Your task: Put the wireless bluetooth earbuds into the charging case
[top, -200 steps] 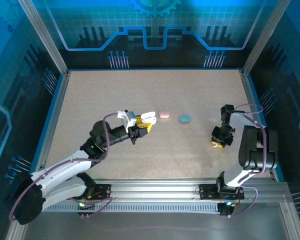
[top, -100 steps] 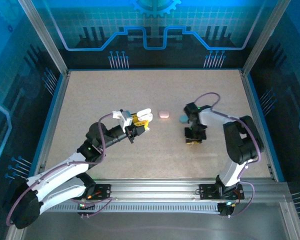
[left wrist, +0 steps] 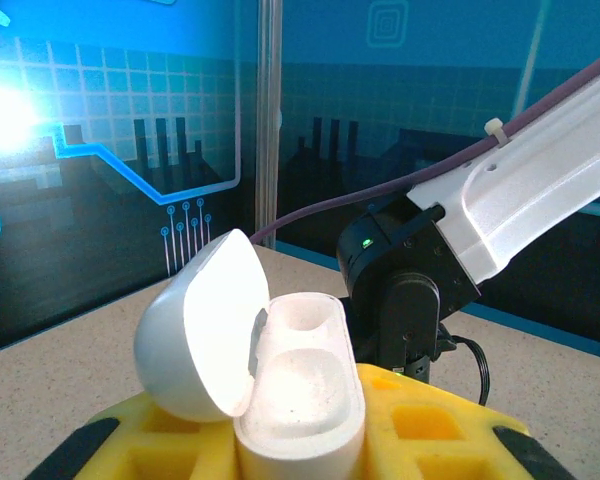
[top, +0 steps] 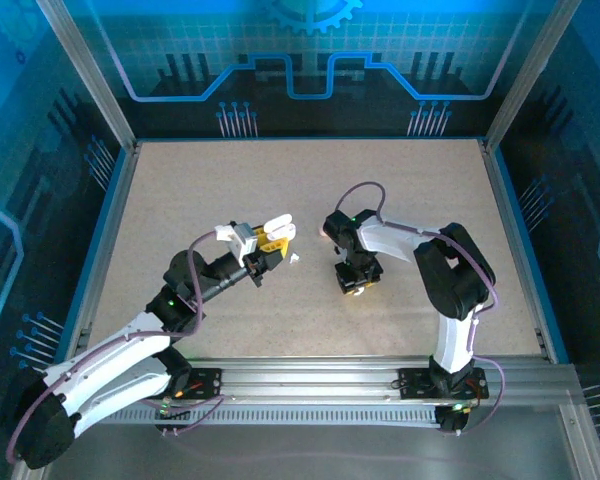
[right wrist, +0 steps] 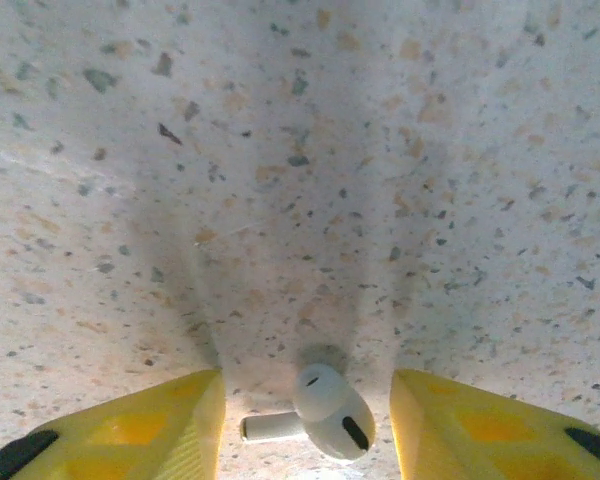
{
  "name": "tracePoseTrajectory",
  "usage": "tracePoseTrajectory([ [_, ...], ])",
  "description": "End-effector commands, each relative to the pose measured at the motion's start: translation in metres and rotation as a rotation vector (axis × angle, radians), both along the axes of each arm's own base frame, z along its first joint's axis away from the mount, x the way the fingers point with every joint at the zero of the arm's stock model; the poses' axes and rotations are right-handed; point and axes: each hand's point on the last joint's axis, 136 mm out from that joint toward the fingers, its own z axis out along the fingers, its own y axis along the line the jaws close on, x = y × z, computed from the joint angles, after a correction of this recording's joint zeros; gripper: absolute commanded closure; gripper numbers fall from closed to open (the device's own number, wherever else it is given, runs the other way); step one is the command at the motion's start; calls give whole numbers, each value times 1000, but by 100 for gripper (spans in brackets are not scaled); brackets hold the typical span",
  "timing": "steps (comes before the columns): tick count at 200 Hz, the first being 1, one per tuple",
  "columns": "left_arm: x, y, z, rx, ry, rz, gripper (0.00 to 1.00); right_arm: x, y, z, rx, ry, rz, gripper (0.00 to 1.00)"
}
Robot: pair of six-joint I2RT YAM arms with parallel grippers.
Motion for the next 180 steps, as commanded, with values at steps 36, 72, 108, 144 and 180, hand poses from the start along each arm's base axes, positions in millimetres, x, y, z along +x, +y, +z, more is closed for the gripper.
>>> tracePoseTrajectory([
  [36, 2, -4, -5, 10, 0, -6, 75, 1, -3, 25, 69, -18, -334, 49],
  [72, 3, -4, -5, 7, 2, -7, 75, -7, -15, 16, 125, -11, -526, 49],
  [108, 4, -7, -6, 9, 11, -18, 75, -9, -7, 9, 142, 20, -548, 49],
  [144, 3, -8, -6, 5, 18, -24, 75, -11, -9, 1, 109, 31, -538, 51],
  [180, 4, -8, -5, 7, 18, -23, 75, -17, -19, 2, 59, 34, -510, 53],
])
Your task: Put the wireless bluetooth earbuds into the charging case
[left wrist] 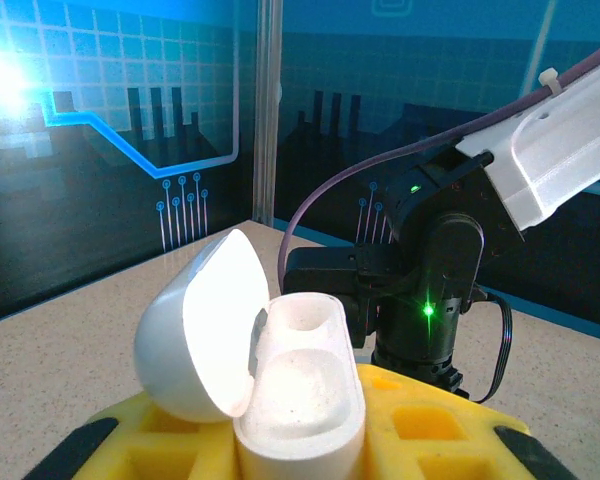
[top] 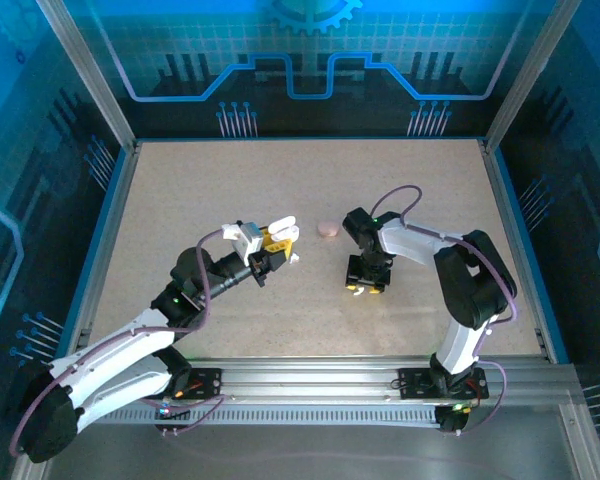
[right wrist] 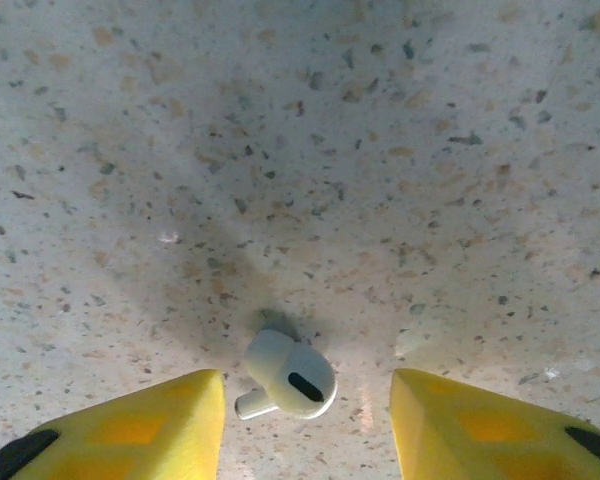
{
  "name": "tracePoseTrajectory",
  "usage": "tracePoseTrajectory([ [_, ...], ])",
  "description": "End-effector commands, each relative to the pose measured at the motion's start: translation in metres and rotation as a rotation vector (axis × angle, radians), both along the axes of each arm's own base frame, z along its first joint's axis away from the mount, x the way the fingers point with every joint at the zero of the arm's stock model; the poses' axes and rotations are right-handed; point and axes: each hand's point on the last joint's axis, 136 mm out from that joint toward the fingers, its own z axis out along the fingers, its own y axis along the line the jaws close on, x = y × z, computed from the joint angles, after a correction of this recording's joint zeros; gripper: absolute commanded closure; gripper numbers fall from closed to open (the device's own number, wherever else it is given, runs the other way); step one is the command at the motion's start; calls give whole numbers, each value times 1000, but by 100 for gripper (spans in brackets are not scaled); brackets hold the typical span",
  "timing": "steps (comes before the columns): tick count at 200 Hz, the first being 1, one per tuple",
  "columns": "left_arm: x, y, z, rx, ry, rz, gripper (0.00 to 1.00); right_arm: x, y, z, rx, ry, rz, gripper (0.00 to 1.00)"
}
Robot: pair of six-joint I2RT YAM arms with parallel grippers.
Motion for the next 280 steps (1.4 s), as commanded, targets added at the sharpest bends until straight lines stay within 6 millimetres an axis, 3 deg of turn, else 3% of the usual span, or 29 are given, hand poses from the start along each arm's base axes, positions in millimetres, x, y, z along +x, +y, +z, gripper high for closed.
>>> tracePoseTrajectory([
  [1, -3, -2, 10, -20, -24, -18, 75, -11, -8, -1, -52, 30, 13, 53],
  [53, -1, -5, 10, -23, -17, -27, 74, -23, -15, -2, -93, 60, 73, 52],
  [108, 0, -7, 11, -26, -16, -32, 75, -24, -22, 3, -121, 52, 93, 52],
  [164, 0, -7, 10, -25, -11, -33, 74, -15, -2, 15, -30, -3, 80, 51],
  [219, 0, -7, 9, -28, -10, -34, 74, -19, -2, -6, -62, 39, 57, 47],
  [280, 0, -7, 9, -26, -9, -33, 74, -24, -22, -6, -150, 42, 85, 52],
])
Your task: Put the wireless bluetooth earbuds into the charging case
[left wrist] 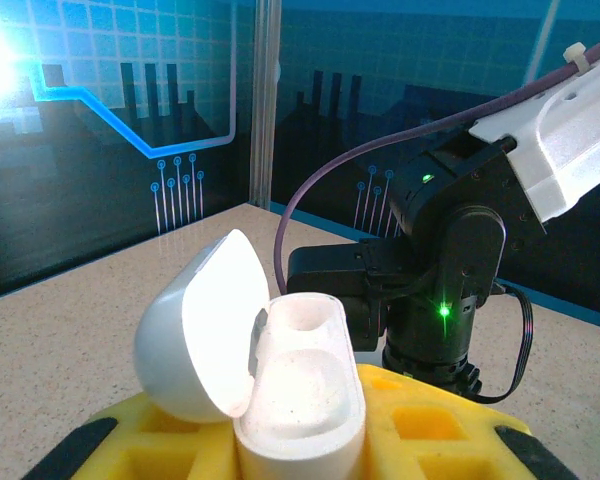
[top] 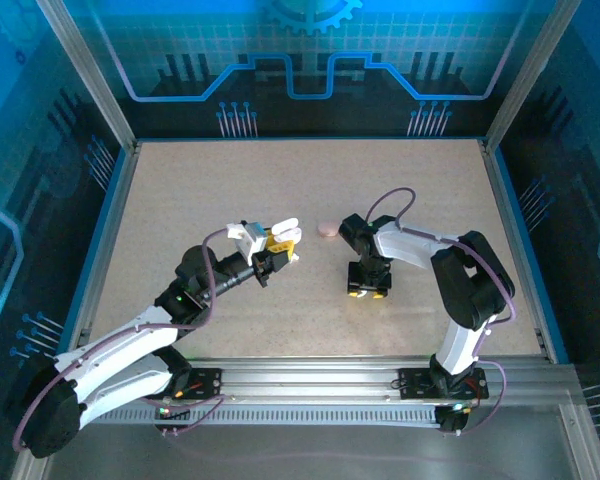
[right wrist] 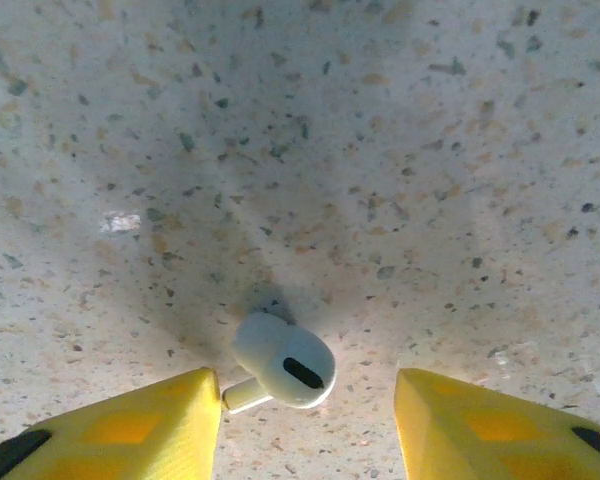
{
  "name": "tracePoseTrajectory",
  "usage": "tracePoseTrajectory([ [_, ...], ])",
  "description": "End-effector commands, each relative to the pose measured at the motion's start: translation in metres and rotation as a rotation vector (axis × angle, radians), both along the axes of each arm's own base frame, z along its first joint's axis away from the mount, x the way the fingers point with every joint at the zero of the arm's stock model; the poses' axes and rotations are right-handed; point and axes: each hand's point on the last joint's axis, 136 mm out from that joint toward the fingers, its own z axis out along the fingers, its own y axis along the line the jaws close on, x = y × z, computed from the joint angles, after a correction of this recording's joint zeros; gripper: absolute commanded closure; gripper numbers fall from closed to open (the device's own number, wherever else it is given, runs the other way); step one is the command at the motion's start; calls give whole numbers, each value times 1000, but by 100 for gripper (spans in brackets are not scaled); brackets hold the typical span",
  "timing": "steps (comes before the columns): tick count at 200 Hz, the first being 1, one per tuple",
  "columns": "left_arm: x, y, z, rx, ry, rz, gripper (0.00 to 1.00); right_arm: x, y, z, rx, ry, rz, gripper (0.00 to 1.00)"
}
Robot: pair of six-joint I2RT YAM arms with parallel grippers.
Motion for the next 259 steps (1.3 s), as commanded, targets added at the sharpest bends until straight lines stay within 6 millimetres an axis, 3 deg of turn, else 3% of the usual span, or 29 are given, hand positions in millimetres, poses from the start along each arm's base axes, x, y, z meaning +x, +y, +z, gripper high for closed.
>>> tracePoseTrajectory([
  [1, -4, -2, 20, -44, -41, -25, 74, -9, -14, -2, -72, 21, 11, 52],
  [34, -4, -3, 20, -43, -40, -26, 74, -9, -21, 4, -75, 13, 10, 53],
  [94, -4, -2, 20, -46, -40, -24, 74, 8, -8, 22, -17, -58, 63, 50],
  [158, -4, -3, 19, -46, -38, -27, 74, 25, -6, 4, -34, -55, 10, 51],
  [259, -3, -3, 17, -45, -36, -23, 74, 23, -3, -10, -7, -26, -33, 61],
])
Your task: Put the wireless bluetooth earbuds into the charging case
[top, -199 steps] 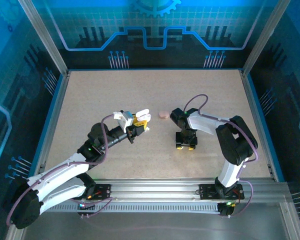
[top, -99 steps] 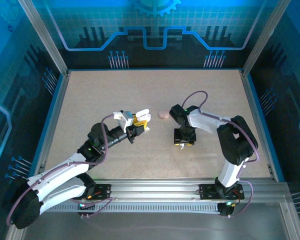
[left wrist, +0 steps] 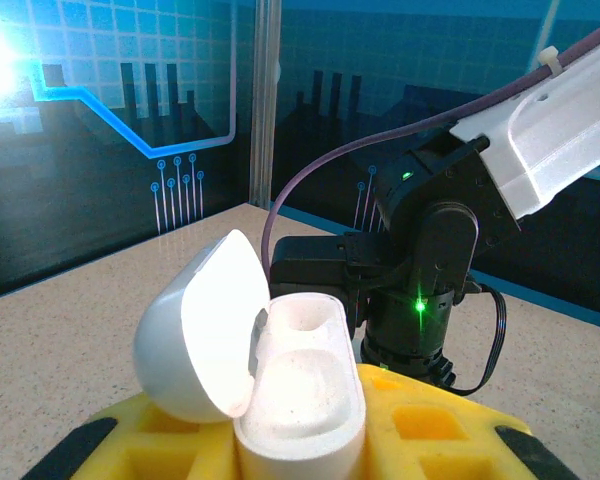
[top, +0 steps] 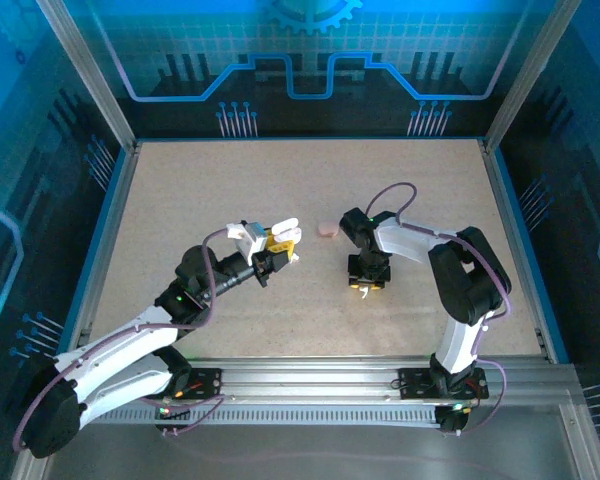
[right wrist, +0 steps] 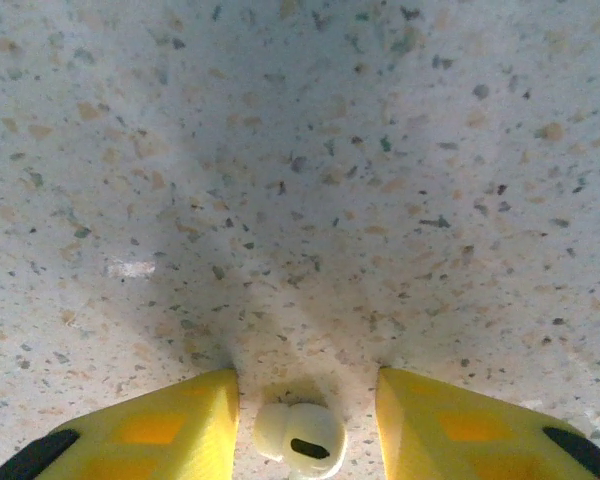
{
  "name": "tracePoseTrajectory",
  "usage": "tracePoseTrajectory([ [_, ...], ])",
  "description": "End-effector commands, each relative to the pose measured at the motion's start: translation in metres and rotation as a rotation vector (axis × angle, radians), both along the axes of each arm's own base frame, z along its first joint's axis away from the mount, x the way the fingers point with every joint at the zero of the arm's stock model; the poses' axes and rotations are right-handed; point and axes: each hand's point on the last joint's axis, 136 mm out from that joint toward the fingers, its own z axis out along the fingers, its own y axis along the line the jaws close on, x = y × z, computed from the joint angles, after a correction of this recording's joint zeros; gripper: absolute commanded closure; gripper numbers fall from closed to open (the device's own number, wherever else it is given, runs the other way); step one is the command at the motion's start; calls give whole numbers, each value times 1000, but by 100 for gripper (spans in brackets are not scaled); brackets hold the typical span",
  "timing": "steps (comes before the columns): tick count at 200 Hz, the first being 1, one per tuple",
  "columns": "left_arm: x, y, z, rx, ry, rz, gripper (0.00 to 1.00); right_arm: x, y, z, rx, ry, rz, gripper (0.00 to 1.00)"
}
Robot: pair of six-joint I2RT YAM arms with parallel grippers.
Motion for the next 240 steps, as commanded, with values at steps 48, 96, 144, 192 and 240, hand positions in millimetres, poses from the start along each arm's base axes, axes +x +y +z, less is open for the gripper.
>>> tracePoseTrajectory([
  [48, -3, -3, 18, -45, -36, -23, 74, -12, -5, -7, -10, 49, -32, 64],
  [96, -4, -3, 19, -46, -36, -25, 74, -20, -5, -8, -7, 60, -21, 64],
  [144, -3, -3, 19, -46, -34, -26, 74, -18, -7, -4, -10, 38, -23, 65],
  [192, -3, -4, 19, -46, -32, -29, 74, -19, -3, -5, 3, 45, -18, 66],
  [240, -2, -4, 20, -45, -32, -27, 74, -22, -3, -4, 4, 53, -9, 62],
])
